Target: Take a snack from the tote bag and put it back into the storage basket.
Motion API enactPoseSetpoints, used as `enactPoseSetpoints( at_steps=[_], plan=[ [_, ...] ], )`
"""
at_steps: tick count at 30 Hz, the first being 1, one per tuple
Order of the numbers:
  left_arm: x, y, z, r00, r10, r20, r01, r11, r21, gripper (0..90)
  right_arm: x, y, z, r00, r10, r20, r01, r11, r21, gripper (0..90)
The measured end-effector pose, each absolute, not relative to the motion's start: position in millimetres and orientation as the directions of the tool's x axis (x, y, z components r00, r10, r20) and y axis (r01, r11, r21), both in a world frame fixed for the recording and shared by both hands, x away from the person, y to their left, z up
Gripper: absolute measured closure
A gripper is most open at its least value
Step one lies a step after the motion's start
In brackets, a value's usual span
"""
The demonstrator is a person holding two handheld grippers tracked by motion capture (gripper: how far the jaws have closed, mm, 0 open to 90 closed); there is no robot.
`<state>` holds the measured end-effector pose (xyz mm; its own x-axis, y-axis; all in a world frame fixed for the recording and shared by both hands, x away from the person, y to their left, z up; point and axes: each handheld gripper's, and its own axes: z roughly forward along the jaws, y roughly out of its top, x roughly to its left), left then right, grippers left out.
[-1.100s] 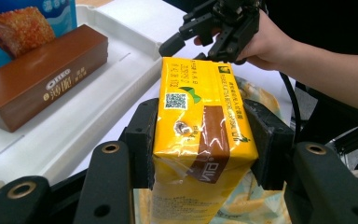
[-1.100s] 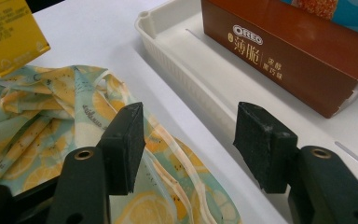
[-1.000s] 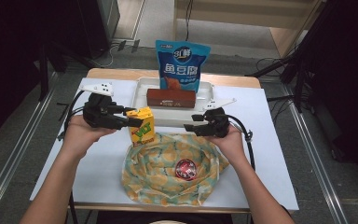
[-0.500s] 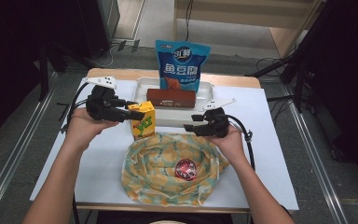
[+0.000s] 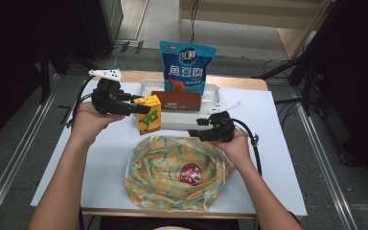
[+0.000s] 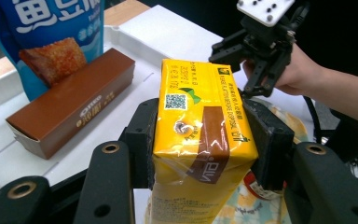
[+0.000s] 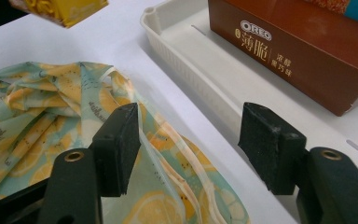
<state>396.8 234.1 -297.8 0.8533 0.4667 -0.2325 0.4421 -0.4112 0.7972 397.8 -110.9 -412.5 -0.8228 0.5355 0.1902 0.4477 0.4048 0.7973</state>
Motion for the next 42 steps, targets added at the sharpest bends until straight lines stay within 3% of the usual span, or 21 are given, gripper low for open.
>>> enactPoseSetpoints(
  at_steps=[42],
  plan=[
    [458, 241, -333, 0.804, 0.556, -0.211, 0.472, -0.381, 0.795, 51.3, 379, -117, -408, -0.817, 0.548, 0.180, 0.444, 0.398, 0.803, 38.7]
  ],
)
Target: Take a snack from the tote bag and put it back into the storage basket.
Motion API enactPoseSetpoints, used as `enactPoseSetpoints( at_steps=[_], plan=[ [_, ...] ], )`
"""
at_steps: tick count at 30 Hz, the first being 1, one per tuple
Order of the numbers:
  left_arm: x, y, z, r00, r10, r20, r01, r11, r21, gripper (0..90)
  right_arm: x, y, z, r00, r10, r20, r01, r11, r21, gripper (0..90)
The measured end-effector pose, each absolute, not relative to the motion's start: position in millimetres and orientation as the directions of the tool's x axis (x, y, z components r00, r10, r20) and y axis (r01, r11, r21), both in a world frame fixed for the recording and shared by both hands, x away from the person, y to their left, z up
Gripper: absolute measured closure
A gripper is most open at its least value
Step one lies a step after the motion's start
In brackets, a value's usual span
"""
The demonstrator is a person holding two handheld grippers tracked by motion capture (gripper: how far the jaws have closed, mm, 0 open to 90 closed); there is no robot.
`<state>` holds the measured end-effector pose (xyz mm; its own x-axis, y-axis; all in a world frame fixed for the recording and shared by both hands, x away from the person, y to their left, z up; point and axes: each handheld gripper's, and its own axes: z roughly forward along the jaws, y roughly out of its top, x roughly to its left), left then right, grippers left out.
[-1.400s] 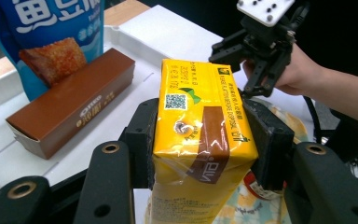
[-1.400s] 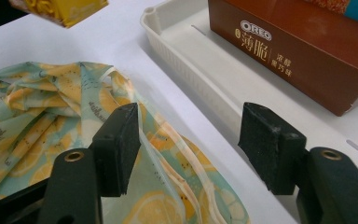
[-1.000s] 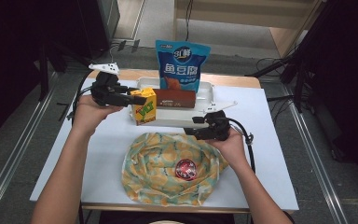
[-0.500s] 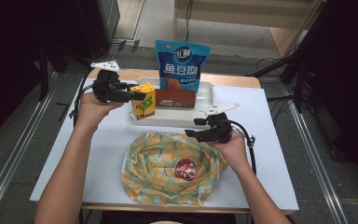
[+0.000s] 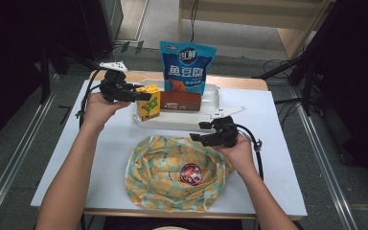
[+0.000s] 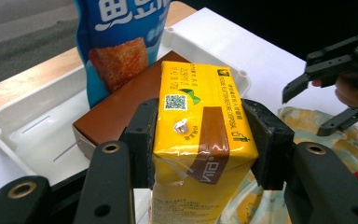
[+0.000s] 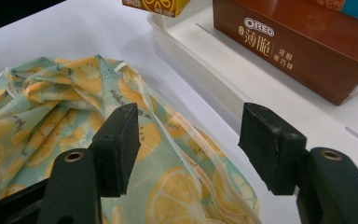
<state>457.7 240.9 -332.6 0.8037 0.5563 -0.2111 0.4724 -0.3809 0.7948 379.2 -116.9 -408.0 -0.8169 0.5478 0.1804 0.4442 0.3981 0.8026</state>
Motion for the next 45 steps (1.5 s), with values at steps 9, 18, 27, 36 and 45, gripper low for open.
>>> enactPoseSetpoints(
  at_steps=[9, 18, 27, 36, 45],
  plan=[
    [462, 240, -339, 0.797, 0.570, -0.201, 0.467, -0.370, 0.803, 51.3, 378, -116, -408, -0.817, 0.547, 0.182, 0.447, 0.400, 0.800, 38.8],
    [466, 242, -347, 0.791, 0.582, -0.187, 0.459, -0.363, 0.811, 51.4, 378, -116, -408, -0.818, 0.545, 0.182, 0.446, 0.401, 0.800, 38.7],
    [467, 241, -355, 0.781, 0.598, -0.181, 0.462, -0.358, 0.812, 51.4, 378, -115, -409, -0.822, 0.542, 0.178, 0.442, 0.407, 0.799, 38.8],
    [470, 244, -362, 0.771, 0.612, -0.177, 0.467, -0.354, 0.810, 51.4, 378, -116, -409, -0.821, 0.541, 0.179, 0.442, 0.407, 0.799, 38.8],
    [474, 242, -369, 0.764, 0.622, -0.173, 0.473, -0.356, 0.806, 51.4, 378, -114, -410, -0.824, 0.538, 0.177, 0.442, 0.416, 0.795, 38.8]
  ],
)
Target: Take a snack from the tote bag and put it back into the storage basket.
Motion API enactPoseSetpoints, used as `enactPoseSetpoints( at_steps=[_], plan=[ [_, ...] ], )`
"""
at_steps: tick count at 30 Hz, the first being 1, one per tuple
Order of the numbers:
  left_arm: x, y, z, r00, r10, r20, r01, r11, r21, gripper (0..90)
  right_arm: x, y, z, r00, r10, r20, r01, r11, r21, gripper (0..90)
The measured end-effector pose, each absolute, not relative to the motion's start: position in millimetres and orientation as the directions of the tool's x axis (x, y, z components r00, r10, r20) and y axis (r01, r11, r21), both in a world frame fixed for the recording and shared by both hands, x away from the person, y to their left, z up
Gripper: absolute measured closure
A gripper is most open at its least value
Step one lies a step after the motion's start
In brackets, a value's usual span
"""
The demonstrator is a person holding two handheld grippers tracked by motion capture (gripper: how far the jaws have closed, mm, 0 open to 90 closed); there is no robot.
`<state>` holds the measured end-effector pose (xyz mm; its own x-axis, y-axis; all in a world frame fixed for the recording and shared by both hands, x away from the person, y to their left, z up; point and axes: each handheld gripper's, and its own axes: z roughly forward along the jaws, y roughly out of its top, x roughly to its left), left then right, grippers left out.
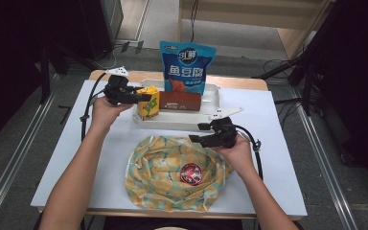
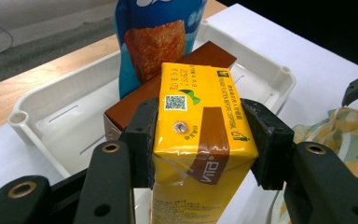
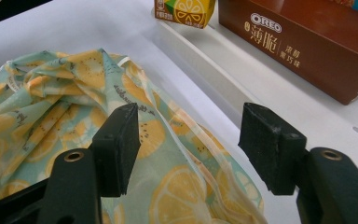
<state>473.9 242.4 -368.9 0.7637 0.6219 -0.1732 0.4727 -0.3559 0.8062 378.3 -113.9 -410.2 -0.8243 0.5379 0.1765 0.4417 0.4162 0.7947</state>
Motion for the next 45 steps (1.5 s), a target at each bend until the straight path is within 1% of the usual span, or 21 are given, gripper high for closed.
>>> enactPoseSetpoints(
  at_steps=[7, 10, 16, 21, 24, 29, 32, 39, 43, 45],
  plan=[
    [476, 243, -373, 0.765, 0.617, -0.188, 0.472, -0.337, 0.815, 51.3, 378, -113, -410, -0.828, 0.530, 0.182, 0.439, 0.411, 0.799, 38.9],
    [476, 243, -374, 0.757, 0.631, -0.170, 0.463, -0.333, 0.821, 51.4, 379, -114, -410, -0.825, 0.533, 0.186, 0.445, 0.411, 0.796, 38.8],
    [478, 239, -384, 0.761, 0.629, -0.162, 0.472, -0.364, 0.803, 51.3, 378, -113, -410, -0.825, 0.534, 0.186, 0.446, 0.411, 0.795, 38.9],
    [479, 238, -392, 0.760, 0.626, -0.175, 0.491, -0.377, 0.786, 51.2, 378, -114, -410, -0.826, 0.534, 0.182, 0.443, 0.414, 0.796, 39.0],
    [477, 240, -395, 0.761, 0.622, -0.185, 0.492, -0.366, 0.790, 51.1, 378, -114, -410, -0.826, 0.535, 0.179, 0.441, 0.415, 0.796, 39.0],
    [475, 241, -396, 0.778, 0.603, -0.178, 0.488, -0.400, 0.776, 50.6, 379, -114, -410, -0.826, 0.535, 0.178, 0.441, 0.415, 0.796, 38.9],
    [473, 242, -397, 0.774, 0.606, -0.182, 0.492, -0.395, 0.775, 50.2, 379, -114, -410, -0.826, 0.535, 0.178, 0.440, 0.415, 0.796, 38.9],
    [472, 242, -399, 0.763, 0.605, -0.225, 0.529, -0.386, 0.756, 46.8, 378, -113, -411, -0.828, 0.533, 0.176, 0.439, 0.420, 0.794, 38.9],
    [471, 242, -398, 0.757, 0.612, -0.229, 0.540, -0.389, 0.747, 45.6, 378, -113, -410, -0.827, 0.533, 0.177, 0.440, 0.419, 0.794, 38.9],
    [471, 243, -399, 0.758, 0.607, -0.238, 0.544, -0.388, 0.744, 43.0, 378, -113, -410, -0.828, 0.532, 0.175, 0.438, 0.421, 0.794, 38.9]
  ],
)
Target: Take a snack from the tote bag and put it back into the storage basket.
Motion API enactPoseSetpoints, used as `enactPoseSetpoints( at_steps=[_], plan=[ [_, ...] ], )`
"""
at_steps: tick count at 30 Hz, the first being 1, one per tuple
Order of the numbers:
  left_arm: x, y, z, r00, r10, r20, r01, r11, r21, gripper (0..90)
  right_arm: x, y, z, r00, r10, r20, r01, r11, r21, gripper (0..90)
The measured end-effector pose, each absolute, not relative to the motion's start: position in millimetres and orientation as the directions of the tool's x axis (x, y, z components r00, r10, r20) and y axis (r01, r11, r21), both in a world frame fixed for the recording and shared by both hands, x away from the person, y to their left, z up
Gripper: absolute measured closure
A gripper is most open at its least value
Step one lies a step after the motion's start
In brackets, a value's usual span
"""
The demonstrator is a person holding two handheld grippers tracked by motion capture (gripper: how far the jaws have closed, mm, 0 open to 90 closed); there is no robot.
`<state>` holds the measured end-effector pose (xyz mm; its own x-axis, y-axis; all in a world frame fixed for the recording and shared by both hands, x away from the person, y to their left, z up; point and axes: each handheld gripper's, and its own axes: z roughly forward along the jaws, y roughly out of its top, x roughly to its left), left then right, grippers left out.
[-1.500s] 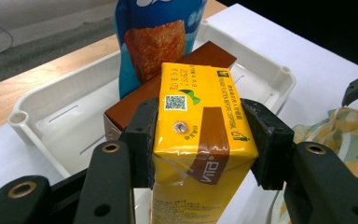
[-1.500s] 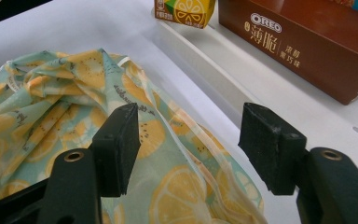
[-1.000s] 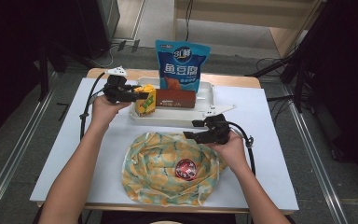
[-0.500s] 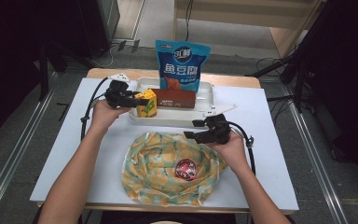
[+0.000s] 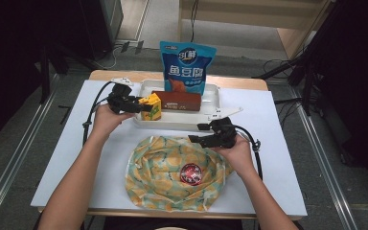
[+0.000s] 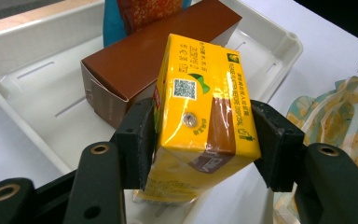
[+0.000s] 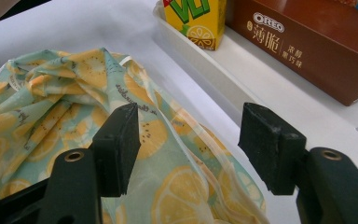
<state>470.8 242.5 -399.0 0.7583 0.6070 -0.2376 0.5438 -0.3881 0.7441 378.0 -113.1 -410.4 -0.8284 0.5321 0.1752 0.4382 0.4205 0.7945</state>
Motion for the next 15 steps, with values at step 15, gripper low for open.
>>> enactPoseSetpoints(
  at_steps=[15],
  plan=[
    [460, 246, -392, 0.755, 0.620, -0.214, 0.541, -0.405, 0.737, 35.3, 378, -113, -411, -0.830, 0.529, 0.173, 0.438, 0.428, 0.791, 38.7]
  ],
)
